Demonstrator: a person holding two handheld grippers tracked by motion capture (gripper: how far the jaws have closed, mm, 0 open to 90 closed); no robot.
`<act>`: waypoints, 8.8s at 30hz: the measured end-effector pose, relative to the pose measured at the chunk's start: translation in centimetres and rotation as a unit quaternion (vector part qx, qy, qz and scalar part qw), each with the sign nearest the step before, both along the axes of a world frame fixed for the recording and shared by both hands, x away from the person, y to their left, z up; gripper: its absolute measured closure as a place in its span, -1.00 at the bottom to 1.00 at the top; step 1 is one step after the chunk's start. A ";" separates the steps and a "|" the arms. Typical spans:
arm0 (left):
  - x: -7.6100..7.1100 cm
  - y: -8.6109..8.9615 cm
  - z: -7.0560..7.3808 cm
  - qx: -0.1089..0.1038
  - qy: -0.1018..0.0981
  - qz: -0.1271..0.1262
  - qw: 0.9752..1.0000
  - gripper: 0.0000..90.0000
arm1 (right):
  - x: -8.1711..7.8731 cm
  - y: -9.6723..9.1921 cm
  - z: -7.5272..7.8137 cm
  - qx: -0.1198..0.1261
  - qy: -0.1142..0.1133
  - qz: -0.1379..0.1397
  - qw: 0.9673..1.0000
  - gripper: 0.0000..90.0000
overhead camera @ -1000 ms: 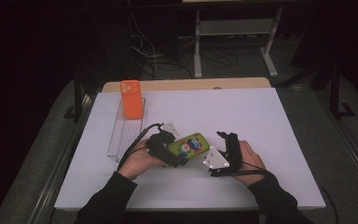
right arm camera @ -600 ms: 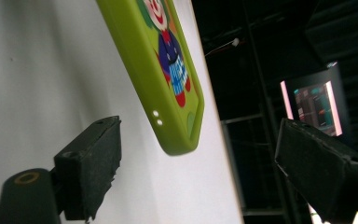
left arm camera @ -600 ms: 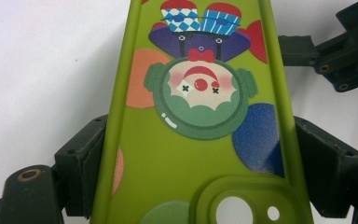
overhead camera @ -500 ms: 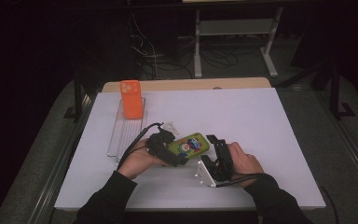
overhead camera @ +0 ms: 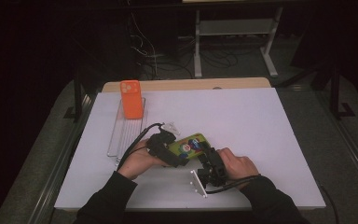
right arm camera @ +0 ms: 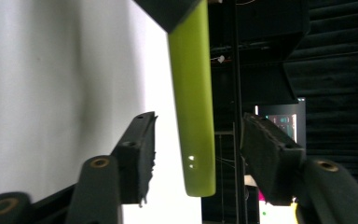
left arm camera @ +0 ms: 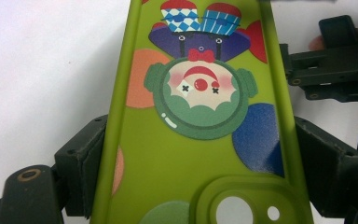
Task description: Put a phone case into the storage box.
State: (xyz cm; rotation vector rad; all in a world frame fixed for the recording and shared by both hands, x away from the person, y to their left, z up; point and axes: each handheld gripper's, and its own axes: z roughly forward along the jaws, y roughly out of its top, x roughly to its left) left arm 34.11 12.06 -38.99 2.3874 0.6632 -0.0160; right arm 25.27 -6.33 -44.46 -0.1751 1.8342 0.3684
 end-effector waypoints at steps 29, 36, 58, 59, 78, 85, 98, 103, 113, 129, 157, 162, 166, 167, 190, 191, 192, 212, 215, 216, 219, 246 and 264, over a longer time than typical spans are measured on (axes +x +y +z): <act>-0.4 -0.1 0.2 -0.020 -0.010 0.013 1.000 -0.78 | -0.4 0.4 -0.1 -0.031 -0.015 0.006 0.999 0.68; -0.3 0.7 0.5 -0.032 -0.009 0.002 0.999 -0.98 | 0.2 0.1 -0.1 -0.018 -0.003 -0.007 1.000 0.68; 0.0 2.0 0.8 -0.035 -0.036 0.021 0.999 -1.00 | 2.5 -2.9 2.1 0.195 0.162 -0.088 0.963 0.68; -0.1 2.0 0.8 -0.034 -0.036 0.025 0.998 -1.00 | 2.6 -3.0 2.2 0.208 0.173 -0.090 0.959 0.68; 0.0 2.0 0.5 -0.012 -0.039 0.014 0.999 -1.00 | 4.2 -5.3 3.7 0.388 0.320 -0.117 0.856 0.68; 0.1 2.1 0.5 -0.019 -0.037 0.025 0.999 -1.00 | 5.1 -6.6 3.9 0.467 0.389 -0.124 0.784 0.68; 1.0 2.3 1.3 -0.082 -0.039 0.064 0.994 -1.00 | 5.4 -7.0 3.5 0.495 0.412 -0.132 0.754 0.68; 1.8 1.5 1.9 -0.115 -0.039 0.079 0.989 -1.00 | 5.3 -6.8 3.5 0.499 0.413 -0.129 0.750 0.68; 3.6 -1.0 2.6 -0.159 -0.041 0.076 0.984 -1.00 | 4.8 -5.8 3.5 0.497 0.424 -0.121 0.748 0.68; 3.9 -3.5 2.0 -0.186 -0.036 0.087 0.978 -1.00 | 4.4 -4.6 3.5 0.489 0.430 -0.106 0.752 0.68; 5.3 -1.3 4.3 -0.168 -0.065 0.103 0.978 -0.69 | 5.0 -5.9 3.1 0.453 0.453 -0.120 0.759 -0.10; 5.9 0.8 6.4 -0.152 -0.080 0.126 0.977 -0.68 | 5.4 -7.3 2.6 0.446 0.479 -0.133 0.745 -0.53; 6.6 2.8 8.2 -0.139 -0.097 0.144 0.975 -0.68 | 5.1 -8.2 1.7 0.423 0.474 -0.146 0.758 -0.76; 6.8 3.3 8.6 -0.137 -0.100 0.150 0.974 -0.68 | 5.0 -8.5 1.5 0.416 0.469 -0.148 0.765 -0.82; 11.7 12.0 10.8 -0.049 -0.140 0.302 0.942 -0.68 | 3.2 -13.8 1.3 0.437 0.465 -0.176 0.750 -1.00; 12.0 12.2 10.5 -0.042 -0.144 0.307 0.940 -0.68 | 3.1 -13.8 1.3 0.437 0.466 -0.177 0.748 -1.00; 12.2 12.3 10.3 -0.038 -0.146 0.311 0.938 -0.68 | 3.1 -13.8 1.3 0.437 0.467 -0.178 0.748 -1.00; 14.8 13.6 4.0 0.027 -0.116 0.378 0.918 -0.69 | 3.1 -13.7 1.5 0.436 0.467 -0.175 0.749 -1.00; 15.0 13.6 3.4 0.036 -0.122 0.389 0.912 -0.69 | 3.1 -13.7 1.5 0.436 0.467 -0.174 0.750 -1.00; 15.0 13.6 3.3 0.033 -0.121 0.391 0.912 -0.70 | 3.1 -13.7 1.5 0.436 0.467 -0.174 0.750 -1.00; 15.2 13.6 3.0 0.035 -0.121 0.394 0.911 -0.70 | 3.1 -13.6 1.5 0.435 0.467 -0.174 0.750 -1.00; 14.8 13.8 3.6 -0.007 -0.121 0.371 0.921 -0.90 | 3.1 -13.5 1.5 0.432 0.468 -0.171 0.752 -1.00; 9.5 13.9 6.4 -0.081 -0.116 0.257 0.956 -0.95 | 3.0 -13.3 1.6 0.429 0.468 -0.168 0.754 -1.00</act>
